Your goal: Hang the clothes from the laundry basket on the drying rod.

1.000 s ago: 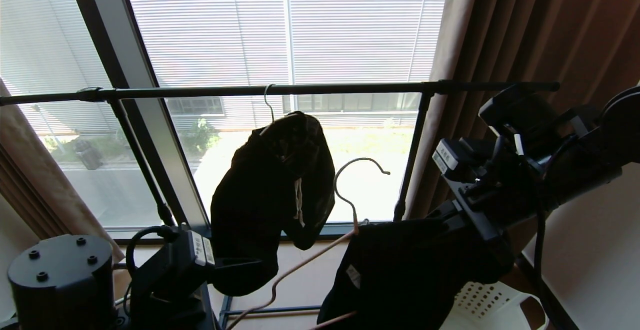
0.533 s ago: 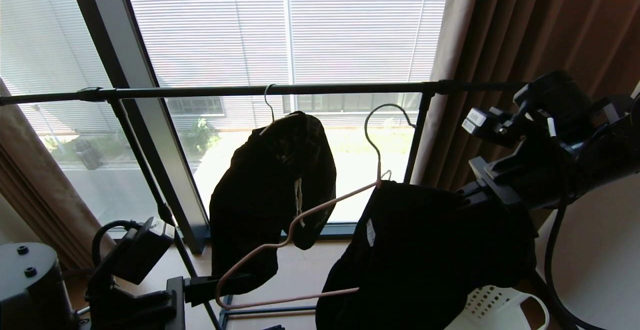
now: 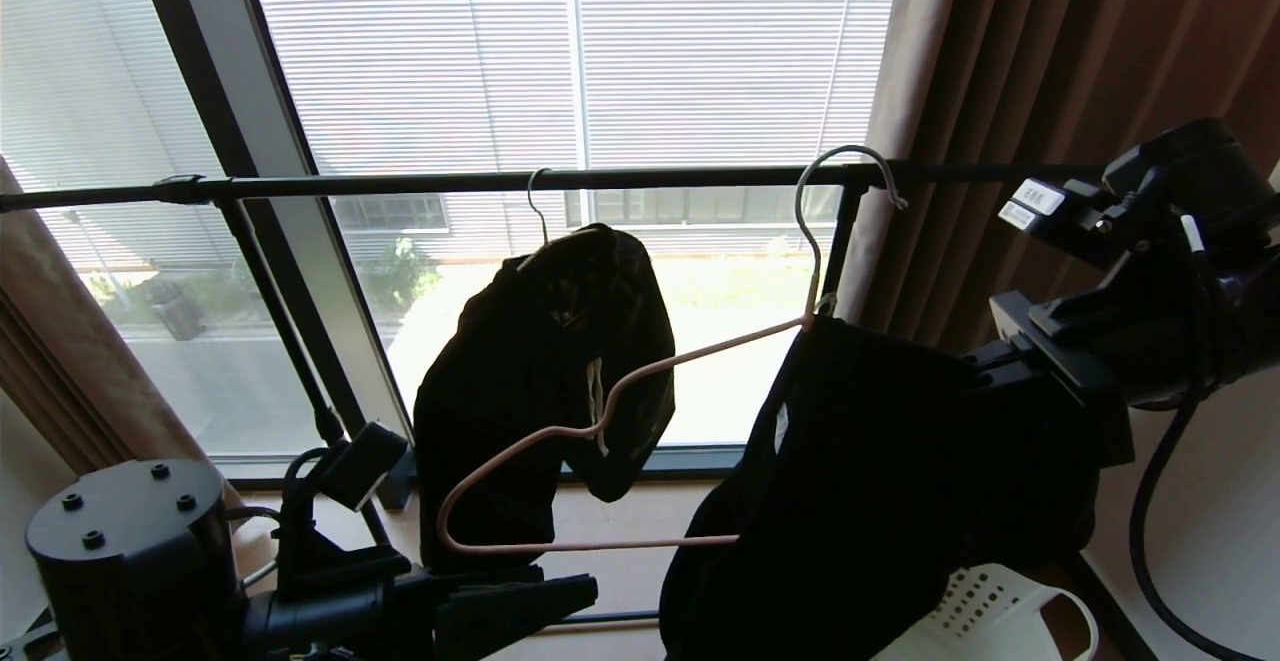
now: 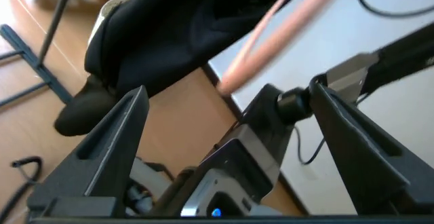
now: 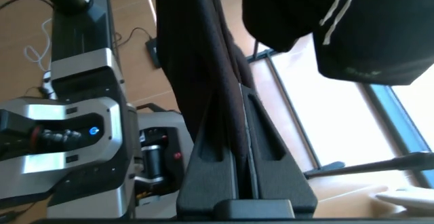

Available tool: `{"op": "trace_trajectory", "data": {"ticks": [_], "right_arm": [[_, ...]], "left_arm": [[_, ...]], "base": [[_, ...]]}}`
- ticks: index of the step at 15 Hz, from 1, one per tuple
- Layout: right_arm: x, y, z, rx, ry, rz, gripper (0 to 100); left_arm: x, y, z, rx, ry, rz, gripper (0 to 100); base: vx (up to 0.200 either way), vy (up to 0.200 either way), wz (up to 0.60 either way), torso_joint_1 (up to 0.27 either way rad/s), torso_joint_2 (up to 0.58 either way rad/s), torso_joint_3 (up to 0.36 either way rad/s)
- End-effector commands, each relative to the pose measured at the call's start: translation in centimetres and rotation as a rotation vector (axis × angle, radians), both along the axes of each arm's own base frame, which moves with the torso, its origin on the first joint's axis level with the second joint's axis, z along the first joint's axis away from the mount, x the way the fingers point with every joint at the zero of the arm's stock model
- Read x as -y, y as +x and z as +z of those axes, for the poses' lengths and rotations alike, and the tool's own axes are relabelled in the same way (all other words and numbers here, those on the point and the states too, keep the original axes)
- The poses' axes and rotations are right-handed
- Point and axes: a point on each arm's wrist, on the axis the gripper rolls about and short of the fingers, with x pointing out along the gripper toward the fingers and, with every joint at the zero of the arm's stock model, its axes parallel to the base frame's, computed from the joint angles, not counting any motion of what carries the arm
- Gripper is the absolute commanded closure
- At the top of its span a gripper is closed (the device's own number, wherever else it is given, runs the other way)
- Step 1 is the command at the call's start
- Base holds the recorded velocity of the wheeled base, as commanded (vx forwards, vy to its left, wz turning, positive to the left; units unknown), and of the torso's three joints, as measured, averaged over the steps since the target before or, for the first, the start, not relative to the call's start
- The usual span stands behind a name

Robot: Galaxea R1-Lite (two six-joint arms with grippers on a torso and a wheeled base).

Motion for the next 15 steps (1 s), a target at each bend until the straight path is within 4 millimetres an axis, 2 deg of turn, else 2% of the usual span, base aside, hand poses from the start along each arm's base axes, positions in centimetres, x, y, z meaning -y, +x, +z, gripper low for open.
{"op": "trace_trajectory", "data": {"ticks": [1,3,5,7,12,15], "right_arm": [[0.1,-0.3,-0.4,0.02,0.005,0.0,100],[0.7,-0.2,-0.4,0.05,0.013,-0.026,100],[1.4,0.0,-0.3,0.06,0.02,-0.048,100],[1.7,0.0,-0.1,0.069,0.032,-0.057,100],[1.9,-0.5,0.4,0.075,0.078,-0.031,100],[1.7,-0.7,0.4,0.067,0.102,0.0,100]], "left_arm": [[0.5,1.5,-2.7,-0.125,-0.018,-0.002,0],[-0.4,1.1,-3.4,-0.118,-0.051,-0.027,0],[-1.4,0.3,-3.2,-0.079,-0.077,-0.018,0],[-1.6,0.5,-2.8,-0.038,-0.098,-0.01,0],[-1.3,1.1,-4.4,-0.108,-0.063,-0.001,0],[0.0,3.1,-4.6,-0.084,-0.077,-0.022,0]], "base": [[0.0,0.0,0.0,0.0,0.0,0.0],[0.0,0.0,0.0,0.0,0.0,0.0],[0.0,0.0,0.0,0.0,0.0,0.0],[0.0,0.0,0.0,0.0,0.0,0.0],[0.0,0.0,0.0,0.0,0.0,0.0],[0.0,0.0,0.0,0.0,0.0,0.0]]}}
